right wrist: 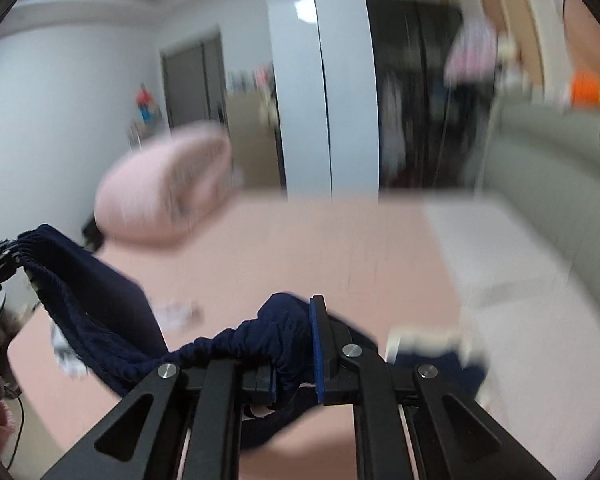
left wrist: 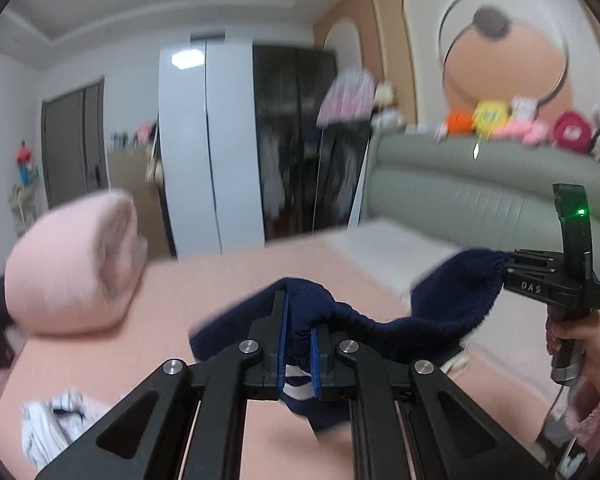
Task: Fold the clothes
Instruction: 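Grasp the sweater with the right gripper while the left gripper holds the hem, then lay the sweater flat with both grippers and open the left gripper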
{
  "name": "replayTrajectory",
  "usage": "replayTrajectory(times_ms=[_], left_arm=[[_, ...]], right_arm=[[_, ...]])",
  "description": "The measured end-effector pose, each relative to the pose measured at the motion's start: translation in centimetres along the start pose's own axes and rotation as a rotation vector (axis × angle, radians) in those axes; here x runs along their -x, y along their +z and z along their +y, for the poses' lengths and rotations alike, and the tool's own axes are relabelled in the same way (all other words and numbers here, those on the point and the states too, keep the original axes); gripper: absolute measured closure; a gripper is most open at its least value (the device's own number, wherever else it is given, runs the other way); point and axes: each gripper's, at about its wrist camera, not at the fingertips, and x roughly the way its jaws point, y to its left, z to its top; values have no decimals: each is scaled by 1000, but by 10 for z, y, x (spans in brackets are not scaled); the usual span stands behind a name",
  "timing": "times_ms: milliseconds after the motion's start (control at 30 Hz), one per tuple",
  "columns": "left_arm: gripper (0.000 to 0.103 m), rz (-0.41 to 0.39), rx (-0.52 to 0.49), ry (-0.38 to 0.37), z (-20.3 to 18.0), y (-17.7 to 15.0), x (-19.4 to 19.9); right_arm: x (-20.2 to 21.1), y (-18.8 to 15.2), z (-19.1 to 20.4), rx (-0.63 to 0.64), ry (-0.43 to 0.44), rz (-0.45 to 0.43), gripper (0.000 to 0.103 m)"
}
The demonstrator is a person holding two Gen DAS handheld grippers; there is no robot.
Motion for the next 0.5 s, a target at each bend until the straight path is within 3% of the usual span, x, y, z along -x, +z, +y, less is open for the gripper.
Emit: replayTrajectory(times_ms=[67, 133, 200, 267, 333, 433, 500], left_arm=[[95, -14, 27, -2, 4, 0, 18], [94, 25, 36, 16, 6, -25, 21], [94, 116, 68, 36, 11, -65, 10], [93, 245, 128, 73, 17, -134, -12], [93, 362, 173, 88, 19, -204, -34], [93, 578, 160, 74, 8, -308, -73], [93, 699, 127, 66, 2, -352, -84]], right_arm=[[26, 3, 5, 5, -10, -61, 93], [46, -2, 9, 6, -18, -101, 93], [42, -31, 12, 8, -16, -47, 93], [21, -72, 11, -9, 12, 60, 92], [-15, -138, 8, -70, 64, 226, 92], [-72, -251, 15, -49, 37, 491, 92], [-97, -313, 18, -54, 25, 652, 92]])
